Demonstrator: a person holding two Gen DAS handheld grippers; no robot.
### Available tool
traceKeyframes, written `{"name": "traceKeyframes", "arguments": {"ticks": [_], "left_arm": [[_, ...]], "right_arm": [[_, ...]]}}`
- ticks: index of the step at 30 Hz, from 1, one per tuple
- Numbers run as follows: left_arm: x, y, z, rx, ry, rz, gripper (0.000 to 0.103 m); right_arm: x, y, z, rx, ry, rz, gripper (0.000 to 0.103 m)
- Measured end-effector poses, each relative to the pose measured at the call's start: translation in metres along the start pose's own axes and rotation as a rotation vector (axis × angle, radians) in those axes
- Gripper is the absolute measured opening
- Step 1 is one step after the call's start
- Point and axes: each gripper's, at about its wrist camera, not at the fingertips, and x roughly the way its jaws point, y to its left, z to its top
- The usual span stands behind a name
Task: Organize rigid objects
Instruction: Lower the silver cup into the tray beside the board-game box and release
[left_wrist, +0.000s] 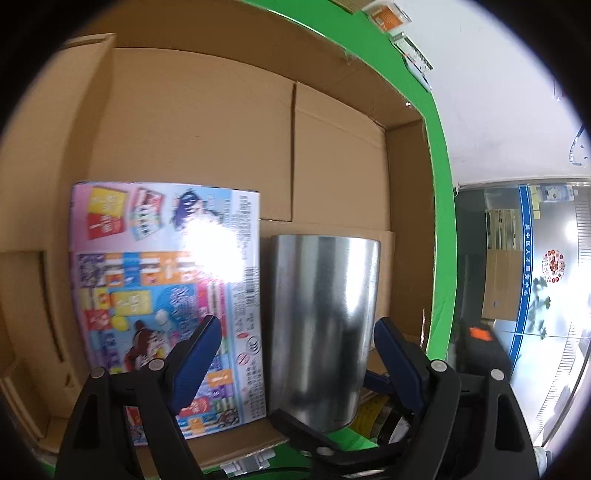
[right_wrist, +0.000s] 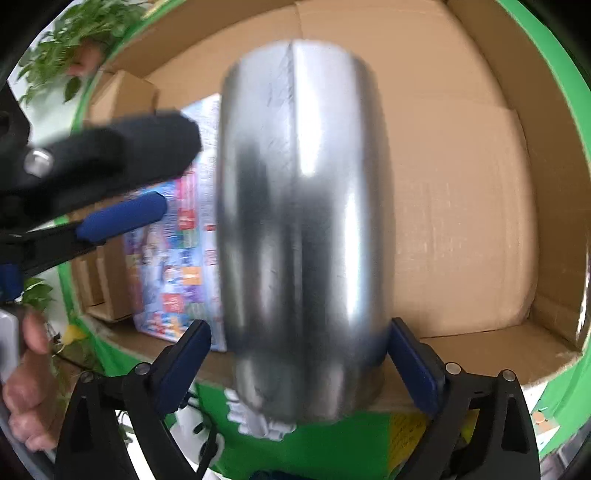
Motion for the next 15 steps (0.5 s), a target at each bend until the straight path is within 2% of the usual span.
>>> {"name": "traceKeyframes", "arguments": {"ticks": [4,5,6,7,10,12,14,15], "left_arm": [[-0.01,0.006,-0.011,-0.015,-0.021,0.0,0.084],[-0.013,0.007,-0.014,-0.016,-0.026,-0.001,0.084],[-0.015,0.008,-0.017,-0.016,-0.029,-0.002,0.084],[-0.018,0.008,-0.02,-0.015,-0.035,-0.003,0.084],[-0.028,0.006,-0.03,-0.003,-0.062,0.002,0.084],[-0.042,-0.002,-0.038,0.04,-0.123,0.028,0.084],[-0.057,-0.016,-0.046,0.089,-0.206,0.101,0.084],[-0.068,-0.023,-0.052,0.116,-0.264,0.136,0.084]], "right_arm": [[-0.025,0.011,-0.002,-0.019,-0.098,-0.045,0.096],[-0.027,0.011,0.002,-0.014,-0.093,-0.052,0.094],[-0.022,0.009,0.005,-0.01,-0.075,-0.051,0.086],[-0.019,0.009,0.007,-0.009,-0.055,-0.004,0.08],[-0.022,0.019,0.012,-0.049,-0.061,-0.016,0.079],[-0.028,0.022,0.008,-0.066,-0.071,-0.026,0.078],[-0.044,0.036,0.001,-0.102,-0.121,-0.056,0.085],[-0.058,0.045,-0.005,-0.128,-0.162,-0.072,0.094]]}}
